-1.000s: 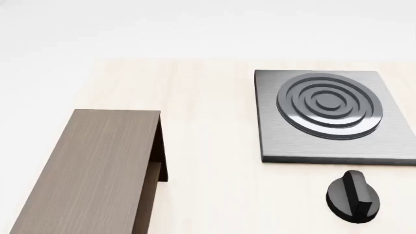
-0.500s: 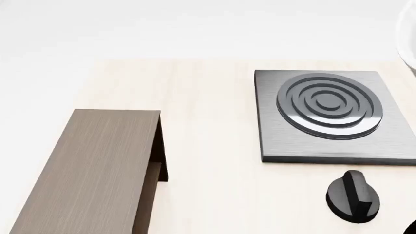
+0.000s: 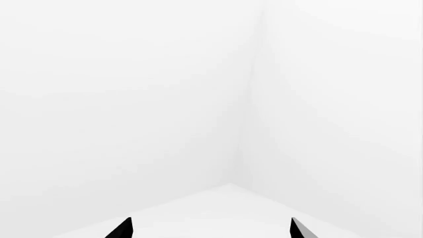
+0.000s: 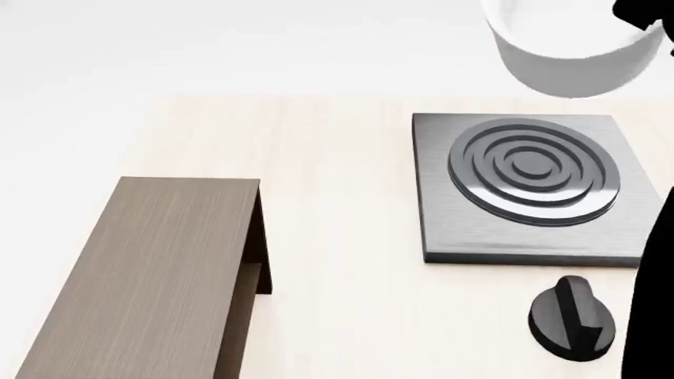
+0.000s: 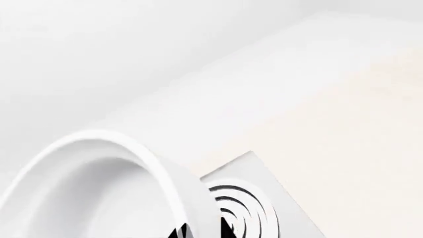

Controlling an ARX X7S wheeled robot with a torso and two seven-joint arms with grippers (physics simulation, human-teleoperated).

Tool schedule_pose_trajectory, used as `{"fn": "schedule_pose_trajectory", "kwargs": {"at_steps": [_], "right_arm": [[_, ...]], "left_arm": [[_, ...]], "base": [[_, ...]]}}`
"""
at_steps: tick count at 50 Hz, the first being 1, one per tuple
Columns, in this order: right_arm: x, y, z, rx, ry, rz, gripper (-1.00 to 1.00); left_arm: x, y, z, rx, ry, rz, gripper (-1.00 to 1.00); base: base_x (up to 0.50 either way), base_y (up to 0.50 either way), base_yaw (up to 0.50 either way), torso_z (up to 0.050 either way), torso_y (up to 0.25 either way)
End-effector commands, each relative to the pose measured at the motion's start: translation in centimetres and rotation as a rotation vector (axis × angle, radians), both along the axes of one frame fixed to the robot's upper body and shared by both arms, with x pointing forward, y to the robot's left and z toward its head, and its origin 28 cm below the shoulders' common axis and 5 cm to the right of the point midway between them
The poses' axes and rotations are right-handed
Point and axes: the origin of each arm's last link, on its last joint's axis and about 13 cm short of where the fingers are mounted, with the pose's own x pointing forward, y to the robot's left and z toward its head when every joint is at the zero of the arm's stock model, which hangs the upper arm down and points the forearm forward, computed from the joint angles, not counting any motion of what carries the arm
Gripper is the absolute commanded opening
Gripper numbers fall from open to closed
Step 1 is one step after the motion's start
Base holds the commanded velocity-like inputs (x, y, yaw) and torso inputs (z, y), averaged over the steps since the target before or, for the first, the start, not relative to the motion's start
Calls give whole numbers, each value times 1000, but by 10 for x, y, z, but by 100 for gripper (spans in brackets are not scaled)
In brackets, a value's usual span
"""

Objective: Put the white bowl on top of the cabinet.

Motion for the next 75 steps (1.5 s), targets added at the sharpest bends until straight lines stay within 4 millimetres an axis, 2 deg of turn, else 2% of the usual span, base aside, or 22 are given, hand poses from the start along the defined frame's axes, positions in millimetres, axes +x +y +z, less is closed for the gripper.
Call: {"fn": "schedule_pose_trajectory", "kwargs": {"at_steps": [1,12,28,42,57,64,75], "right_arm": [[4,31,11,64,8,228,-100],[8,56,1,51,63,315,-100],[8,89,5,58,84,454,-100],[8,116,-4,48,137,579,-100],[3,140,5,65,141,690,-100],[1,152,-1,65,159,738,-100],[-13,164,-7,50,191,804,-100]], "left_arm": [[0,0,0,1,2,0,100],[0,0,0,-1,3,-3,100],[0,0,-1,-2,1,0,100],[1,1,-2,-6,6,-2,100],[1,0,-1,6,5,-2,100],[1,1,-3,6,9,-2,100],[1,0,-5,5,11,-5,100]], "base": [[0,0,0,0,0],[0,0,0,0,1],[0,0,0,0,1],[0,0,0,1,1],[0,0,0,0,1],[0,0,0,1,1],[0,0,0,0,1]]}}
